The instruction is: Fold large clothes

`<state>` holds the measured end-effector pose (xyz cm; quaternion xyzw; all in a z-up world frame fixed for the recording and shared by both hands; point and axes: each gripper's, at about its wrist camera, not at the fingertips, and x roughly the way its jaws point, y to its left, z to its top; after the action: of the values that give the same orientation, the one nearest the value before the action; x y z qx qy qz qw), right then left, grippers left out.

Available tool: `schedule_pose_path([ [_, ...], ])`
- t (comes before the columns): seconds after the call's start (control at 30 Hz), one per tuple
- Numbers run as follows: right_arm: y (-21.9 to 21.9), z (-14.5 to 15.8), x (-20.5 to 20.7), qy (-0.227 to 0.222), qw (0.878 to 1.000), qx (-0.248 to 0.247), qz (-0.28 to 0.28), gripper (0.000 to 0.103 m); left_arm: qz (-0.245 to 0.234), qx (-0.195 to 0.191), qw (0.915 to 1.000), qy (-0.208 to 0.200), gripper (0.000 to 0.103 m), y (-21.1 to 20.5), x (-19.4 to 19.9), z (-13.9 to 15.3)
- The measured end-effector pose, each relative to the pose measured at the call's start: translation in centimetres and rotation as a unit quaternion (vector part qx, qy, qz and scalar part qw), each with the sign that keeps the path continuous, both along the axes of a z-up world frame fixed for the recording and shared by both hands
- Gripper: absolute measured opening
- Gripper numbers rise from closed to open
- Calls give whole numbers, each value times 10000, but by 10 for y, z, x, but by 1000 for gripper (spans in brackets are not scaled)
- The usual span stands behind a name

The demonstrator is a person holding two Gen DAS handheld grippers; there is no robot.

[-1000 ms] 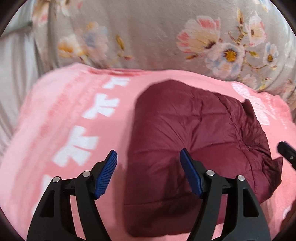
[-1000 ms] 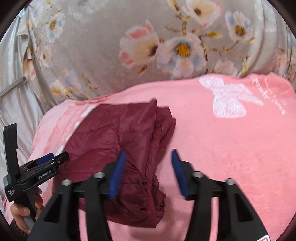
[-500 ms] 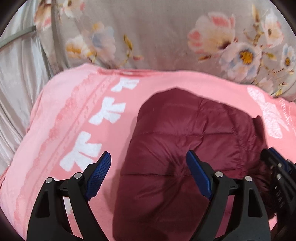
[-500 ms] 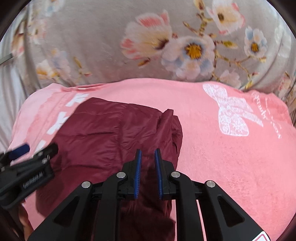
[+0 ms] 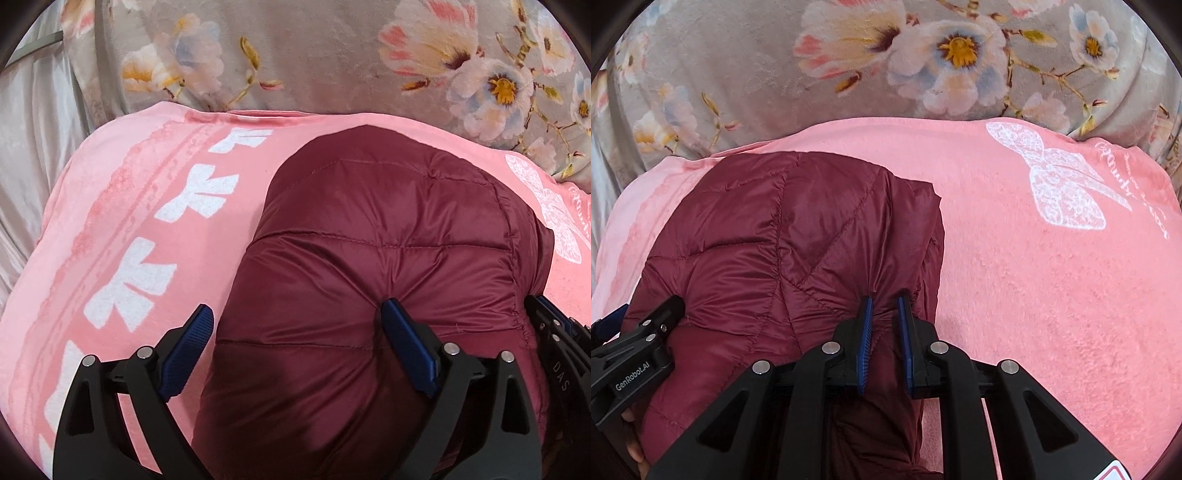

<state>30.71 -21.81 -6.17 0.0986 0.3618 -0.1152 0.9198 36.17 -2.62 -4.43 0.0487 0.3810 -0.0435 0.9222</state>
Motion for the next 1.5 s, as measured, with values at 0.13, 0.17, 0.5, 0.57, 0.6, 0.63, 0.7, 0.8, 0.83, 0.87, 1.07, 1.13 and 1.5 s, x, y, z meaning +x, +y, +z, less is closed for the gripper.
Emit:
schedule_pose_path([
  [0.13,-2,-3,1,4,10000,76,22,11,-29,50,10000,-59,91,-3,0,-6],
  [0.17,-3,-4,1,-1,10000,86,30,11,-32,57,9999,-76,91,-3,0,-7],
  [0.5,-3,-7,2,-15,9999,134,43,14,-2,18,9999,-155,92,-3,-2,-14],
  [0.57,-4,-7,2,-33,9998,174,30,15,3,42,9999,-154,92,-3,-2,-14],
  [0.6,-4,-7,2,-31,9999,165,20,17,8,52,9999,-138,92,-3,-3,-13],
  [0.63,-3,-6,-1,-9,10000,68,-27,19,4,63,9999,-108,92,-3,-3,-13],
  [0.7,-3,-4,-10,13,9999,-107,-128,36,-16,83,10000,-8,92,-2,-5,-10],
  [0.8,-10,0,-30,-1,9999,61,-142,36,-49,96,9999,106,92,4,-16,-5],
  [0.83,-10,2,-40,1,9998,114,-153,36,-58,101,9999,122,92,5,-21,-3],
  [0.87,-10,6,-49,-13,9998,122,-159,36,-58,124,9998,132,92,7,-28,0],
  [1.07,5,28,-95,-177,9998,23,-19,36,-118,175,9997,86,92,13,-69,14],
  [1.13,14,33,-103,-181,9997,16,187,36,-128,52,9999,97,92,19,-80,18],
  [1.5,20,12,-137,214,9988,-446,11,36,148,-123,9989,418,92,55,-116,2],
])
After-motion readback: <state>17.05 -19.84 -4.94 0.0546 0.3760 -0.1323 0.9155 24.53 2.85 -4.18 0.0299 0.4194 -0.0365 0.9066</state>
